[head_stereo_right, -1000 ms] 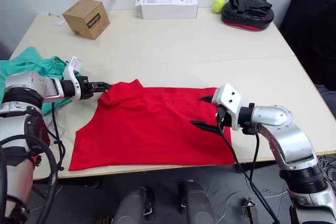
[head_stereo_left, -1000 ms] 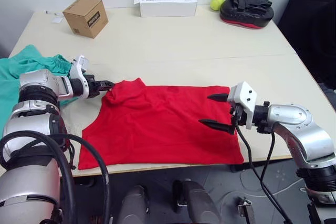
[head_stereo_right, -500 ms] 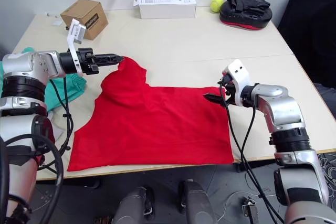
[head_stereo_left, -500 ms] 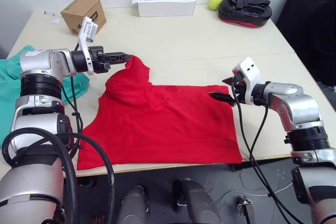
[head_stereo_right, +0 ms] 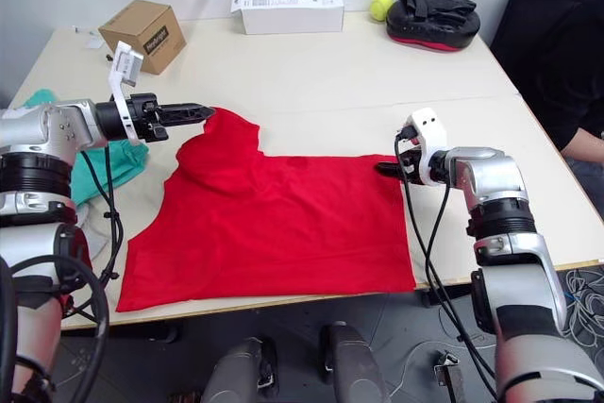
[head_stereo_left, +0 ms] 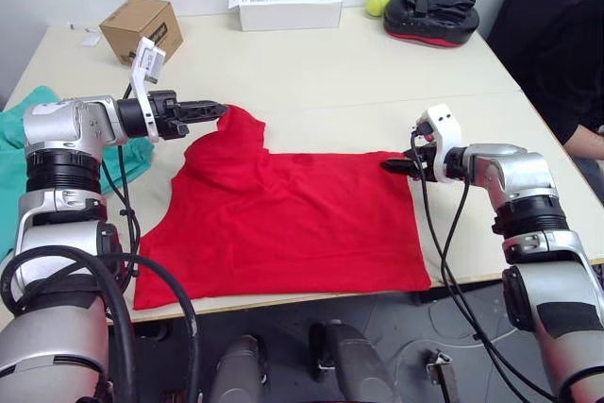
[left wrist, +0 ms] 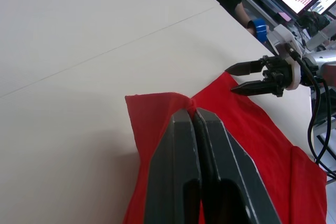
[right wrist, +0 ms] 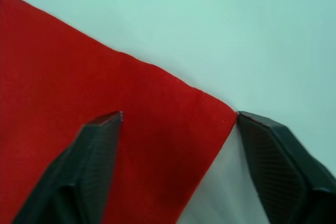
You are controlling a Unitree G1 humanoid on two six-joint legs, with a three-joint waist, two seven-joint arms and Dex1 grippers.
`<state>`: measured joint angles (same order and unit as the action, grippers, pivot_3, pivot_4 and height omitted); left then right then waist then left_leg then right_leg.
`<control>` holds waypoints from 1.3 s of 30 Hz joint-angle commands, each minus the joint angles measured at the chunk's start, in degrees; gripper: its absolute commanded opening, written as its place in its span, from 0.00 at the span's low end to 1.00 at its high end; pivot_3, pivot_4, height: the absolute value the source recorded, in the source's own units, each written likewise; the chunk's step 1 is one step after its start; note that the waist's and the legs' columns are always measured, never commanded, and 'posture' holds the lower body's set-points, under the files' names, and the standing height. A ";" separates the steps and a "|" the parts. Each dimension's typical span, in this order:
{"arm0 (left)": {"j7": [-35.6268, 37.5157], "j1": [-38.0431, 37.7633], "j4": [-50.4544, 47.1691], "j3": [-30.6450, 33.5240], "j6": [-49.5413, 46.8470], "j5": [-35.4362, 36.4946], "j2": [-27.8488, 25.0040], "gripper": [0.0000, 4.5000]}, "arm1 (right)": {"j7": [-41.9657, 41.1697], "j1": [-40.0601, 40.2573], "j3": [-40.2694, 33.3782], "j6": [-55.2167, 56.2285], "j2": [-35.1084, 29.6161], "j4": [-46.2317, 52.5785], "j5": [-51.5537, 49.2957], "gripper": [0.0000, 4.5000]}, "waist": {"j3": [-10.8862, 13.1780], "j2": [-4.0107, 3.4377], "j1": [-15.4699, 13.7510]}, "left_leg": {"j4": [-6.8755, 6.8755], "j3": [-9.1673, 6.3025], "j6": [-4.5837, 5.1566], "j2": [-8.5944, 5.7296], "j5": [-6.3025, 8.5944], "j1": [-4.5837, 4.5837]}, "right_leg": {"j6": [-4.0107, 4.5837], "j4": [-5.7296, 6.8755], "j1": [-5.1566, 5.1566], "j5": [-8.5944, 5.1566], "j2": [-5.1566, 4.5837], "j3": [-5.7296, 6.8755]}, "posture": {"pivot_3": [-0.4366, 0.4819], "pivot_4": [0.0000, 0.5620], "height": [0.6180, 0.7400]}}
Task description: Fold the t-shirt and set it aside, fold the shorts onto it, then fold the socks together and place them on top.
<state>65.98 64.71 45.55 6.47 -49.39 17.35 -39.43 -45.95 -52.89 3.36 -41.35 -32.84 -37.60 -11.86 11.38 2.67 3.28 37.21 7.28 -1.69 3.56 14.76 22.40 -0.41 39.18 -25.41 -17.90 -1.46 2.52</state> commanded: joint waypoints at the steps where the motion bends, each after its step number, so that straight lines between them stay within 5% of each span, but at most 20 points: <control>1: 0.55 0.29 -2.10 1.19 0.47 1.27 -1.68 0.00 | -1.28 -0.11 -1.08 0.22 0.64 -0.14 -0.45 0.47 | 0.00 0.00 -0.02 | 0.00 -0.01 0.00 0.00 -0.01 0.00 | 0.00 0.00 0.00 0.00 0.00 0.00 | 0.48 0.27 1.00; 7: 2.72 -2.64 -5.21 0.04 4.35 1.11 -1.87 0.00 | -1.77 0.55 -4.66 2.05 1.96 1.61 -2.73 0.00 | 0.00 0.00 0.14 | -0.01 0.00 -0.04 0.00 -0.04 -0.03 | 0.00 0.10 -0.01 0.00 0.00 -0.02 | 0.48 0.27 1.00; 15: 11.78 -14.21 -22.01 -0.05 8.33 3.83 -7.90 0.00 | -14.91 11.24 -6.75 18.69 -3.55 17.13 -5.61 0.00 | 0.00 -0.01 -0.02 | -0.09 -0.02 -0.06 0.00 -0.04 -0.01 | 0.01 0.04 -0.04 -0.01 0.03 -0.03 | 0.48 0.27 1.00; 20: 14.32 -27.53 -36.30 2.08 11.55 5.94 -13.60 0.00 | -25.44 24.46 -6.81 45.07 -8.97 26.15 -3.05 0.00 | 0.00 -0.01 -0.06 | -0.18 -0.02 -0.05 0.00 -0.01 -0.02 | -0.03 -0.14 0.00 -0.02 0.04 -0.04 | 0.48 0.27 1.00; 29: 16.98 -49.11 -46.68 3.35 25.16 3.18 -20.95 0.00 | -31.51 26.96 -2.83 83.93 -12.36 9.08 4.71 0.00 | 0.06 -0.07 0.04 | -0.19 -0.12 0.43 -0.01 -0.07 -0.33 | 0.18 -0.49 0.42 0.10 0.06 0.00 | 0.48 0.27 1.00; 34: 13.78 -49.71 -38.91 1.88 36.84 -2.77 -21.25 0.00 | -30.91 22.85 -0.27 98.15 -13.48 -2.13 8.19 0.00 | 0.11 -0.17 -0.10 | -0.26 -0.32 0.55 0.01 -0.13 -0.42 | 0.35 -0.89 0.78 0.19 0.06 0.15 | 0.48 0.27 1.00; 39: 13.44 -49.11 -39.37 1.63 34.83 -0.70 -20.24 0.00 | -28.68 19.29 1.48 101.31 -13.34 -7.55 9.80 0.00 | 0.11 -0.17 -0.17 | -0.27 -0.30 0.66 0.01 0.04 -0.38 | 0.26 -0.95 0.81 0.25 0.02 0.16 | 0.48 0.27 1.00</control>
<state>79.57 15.00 7.54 7.84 -13.87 15.44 -59.45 -75.52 -32.60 4.71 58.69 -44.88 -44.57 -1.87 11.49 2.50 3.11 36.94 7.00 -1.04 3.57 14.83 22.03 -0.16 38.23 -24.60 -17.65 -1.45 2.68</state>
